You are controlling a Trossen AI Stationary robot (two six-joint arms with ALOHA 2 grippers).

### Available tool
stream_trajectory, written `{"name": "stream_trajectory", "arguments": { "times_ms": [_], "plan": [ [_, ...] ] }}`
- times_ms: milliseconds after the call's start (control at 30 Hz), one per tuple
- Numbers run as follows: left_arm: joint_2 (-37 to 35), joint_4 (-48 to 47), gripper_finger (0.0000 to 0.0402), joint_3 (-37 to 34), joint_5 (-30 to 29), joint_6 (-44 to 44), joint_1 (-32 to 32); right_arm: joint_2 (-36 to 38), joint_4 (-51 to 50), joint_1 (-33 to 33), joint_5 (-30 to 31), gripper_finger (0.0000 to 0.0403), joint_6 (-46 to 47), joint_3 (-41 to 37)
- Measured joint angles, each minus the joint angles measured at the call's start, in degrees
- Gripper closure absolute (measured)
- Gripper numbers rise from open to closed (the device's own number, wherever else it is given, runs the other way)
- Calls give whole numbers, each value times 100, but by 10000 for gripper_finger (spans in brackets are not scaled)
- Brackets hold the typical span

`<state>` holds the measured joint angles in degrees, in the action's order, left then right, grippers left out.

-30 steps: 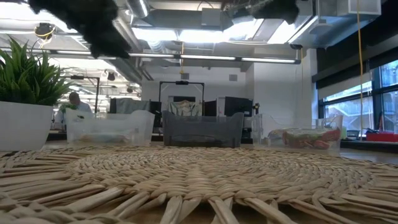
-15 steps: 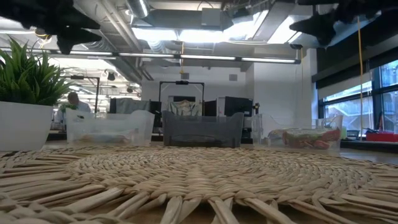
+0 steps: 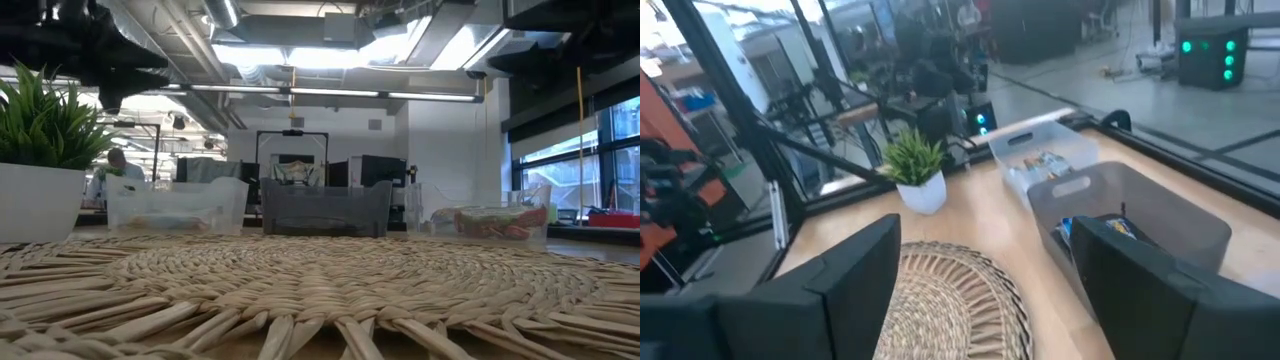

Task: Pick and place Granola Bars by type
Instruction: Return to Home Position

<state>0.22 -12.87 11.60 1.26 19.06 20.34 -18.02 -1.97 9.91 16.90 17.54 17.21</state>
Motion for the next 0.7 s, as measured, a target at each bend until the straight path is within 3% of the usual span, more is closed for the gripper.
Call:
{"name": "stream_trajectory", "arguments": {
  "times_ms": [267, 533, 700],
  "plan": [
    [-19, 257, 231, -454, -15, 219, 0, 909, 0, 0, -2, 109, -166, -443],
    [-21, 270, 231, -475, -217, 153, 0, 1705, -88, 0, -2, 109, -312, -790],
    [-21, 239, 233, -475, -420, 81, 0, 1773, -79, 0, 77, 109, -321, -903]
  ]
}}
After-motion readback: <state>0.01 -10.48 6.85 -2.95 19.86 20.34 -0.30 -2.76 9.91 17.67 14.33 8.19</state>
